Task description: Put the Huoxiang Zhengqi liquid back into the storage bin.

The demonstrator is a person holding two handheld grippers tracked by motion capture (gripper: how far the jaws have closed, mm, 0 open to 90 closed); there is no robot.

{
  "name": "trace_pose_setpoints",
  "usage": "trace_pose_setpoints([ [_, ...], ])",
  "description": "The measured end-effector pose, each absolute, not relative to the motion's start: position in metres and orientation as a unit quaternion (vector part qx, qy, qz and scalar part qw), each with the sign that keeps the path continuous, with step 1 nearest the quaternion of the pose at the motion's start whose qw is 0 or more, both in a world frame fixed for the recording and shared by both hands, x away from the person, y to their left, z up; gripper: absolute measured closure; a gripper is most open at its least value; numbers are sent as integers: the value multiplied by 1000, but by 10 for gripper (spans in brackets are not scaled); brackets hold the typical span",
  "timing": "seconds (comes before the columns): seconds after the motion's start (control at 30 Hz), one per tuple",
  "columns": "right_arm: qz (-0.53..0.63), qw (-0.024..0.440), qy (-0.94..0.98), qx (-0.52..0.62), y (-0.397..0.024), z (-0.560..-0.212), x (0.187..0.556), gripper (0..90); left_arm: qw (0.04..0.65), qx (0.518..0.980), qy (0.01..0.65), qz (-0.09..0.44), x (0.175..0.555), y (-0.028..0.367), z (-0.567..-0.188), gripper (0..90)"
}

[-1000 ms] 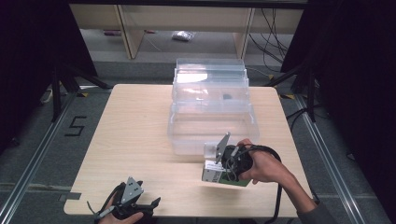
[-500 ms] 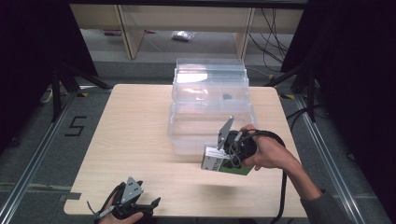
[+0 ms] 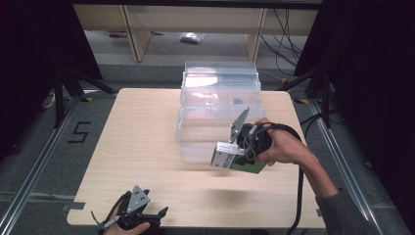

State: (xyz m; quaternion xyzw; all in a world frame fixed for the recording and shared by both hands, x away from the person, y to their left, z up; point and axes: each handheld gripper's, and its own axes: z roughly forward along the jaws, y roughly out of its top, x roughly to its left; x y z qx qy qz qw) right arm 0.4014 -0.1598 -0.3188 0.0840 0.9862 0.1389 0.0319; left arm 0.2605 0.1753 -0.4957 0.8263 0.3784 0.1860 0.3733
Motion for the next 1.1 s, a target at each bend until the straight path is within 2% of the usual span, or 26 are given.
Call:
trace_pose_setpoints([
  [0.57,132,40,987,87,-167,-293,432,648,379,819,389,186,260,174,-497,152],
  [1.1,130,47,988,70,-174,-302,481,648,376,821,389,183,260,173,-496,152],
])
